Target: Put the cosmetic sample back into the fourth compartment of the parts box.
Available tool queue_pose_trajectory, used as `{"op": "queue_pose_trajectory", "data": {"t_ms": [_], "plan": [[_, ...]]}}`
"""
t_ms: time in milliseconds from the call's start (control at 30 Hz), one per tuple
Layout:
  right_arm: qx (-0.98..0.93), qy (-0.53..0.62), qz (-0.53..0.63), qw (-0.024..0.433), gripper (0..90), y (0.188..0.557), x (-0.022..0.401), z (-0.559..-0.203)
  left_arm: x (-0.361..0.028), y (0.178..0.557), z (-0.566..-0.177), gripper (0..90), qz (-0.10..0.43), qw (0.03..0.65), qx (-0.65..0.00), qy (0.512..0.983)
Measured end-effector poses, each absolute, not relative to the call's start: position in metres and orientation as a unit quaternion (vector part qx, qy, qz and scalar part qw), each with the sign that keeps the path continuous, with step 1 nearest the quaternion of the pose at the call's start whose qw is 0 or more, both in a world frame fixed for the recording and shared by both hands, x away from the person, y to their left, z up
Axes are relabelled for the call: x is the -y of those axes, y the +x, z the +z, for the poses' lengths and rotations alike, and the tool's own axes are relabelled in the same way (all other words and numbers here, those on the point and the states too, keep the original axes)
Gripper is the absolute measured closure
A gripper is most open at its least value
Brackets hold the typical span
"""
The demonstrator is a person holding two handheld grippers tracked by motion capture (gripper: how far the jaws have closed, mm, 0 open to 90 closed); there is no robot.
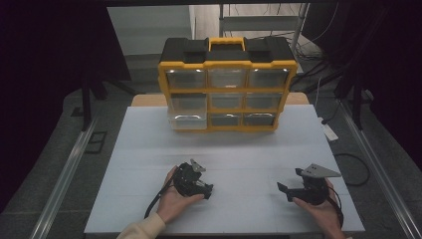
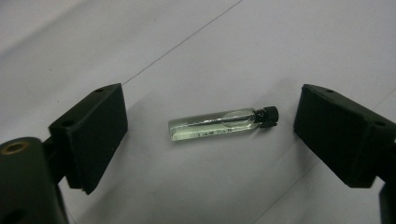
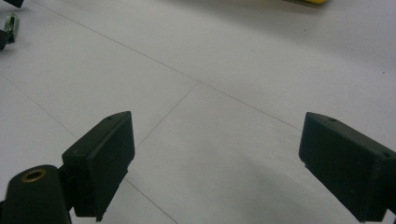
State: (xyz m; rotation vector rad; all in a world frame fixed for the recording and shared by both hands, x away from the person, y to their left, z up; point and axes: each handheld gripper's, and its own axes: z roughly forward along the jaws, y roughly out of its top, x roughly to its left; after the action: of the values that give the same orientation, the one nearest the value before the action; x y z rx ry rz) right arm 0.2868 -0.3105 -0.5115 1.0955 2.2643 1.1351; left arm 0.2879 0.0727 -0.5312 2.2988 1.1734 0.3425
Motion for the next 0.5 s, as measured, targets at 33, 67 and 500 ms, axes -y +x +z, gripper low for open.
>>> {"op": "queue_pose_trajectory", "data": {"t_ms": [33, 67, 500], "plan": [[-0.806, 0.390, 0.403, 0.190, 11.3, 0.2868, 0.3105, -0.5115, -0.0728, 0.2882, -0.5313, 12.4, 0.125, 0.267, -0.434, 0.852], [-0.806, 0.390, 0.403, 0.189, 11.3, 0.2870, 0.3105, -0.5117, -0.0728, 0.2882, -0.5313, 13.9, 0.125, 0.267, -0.434, 0.852], [-0.804, 0.391, 0.404, 0.193, 11.4, 0.2864, 0.3116, -0.5106, -0.0738, 0.2863, -0.5286, 36.3, 0.112, 0.280, -0.421, 0.856]]}}
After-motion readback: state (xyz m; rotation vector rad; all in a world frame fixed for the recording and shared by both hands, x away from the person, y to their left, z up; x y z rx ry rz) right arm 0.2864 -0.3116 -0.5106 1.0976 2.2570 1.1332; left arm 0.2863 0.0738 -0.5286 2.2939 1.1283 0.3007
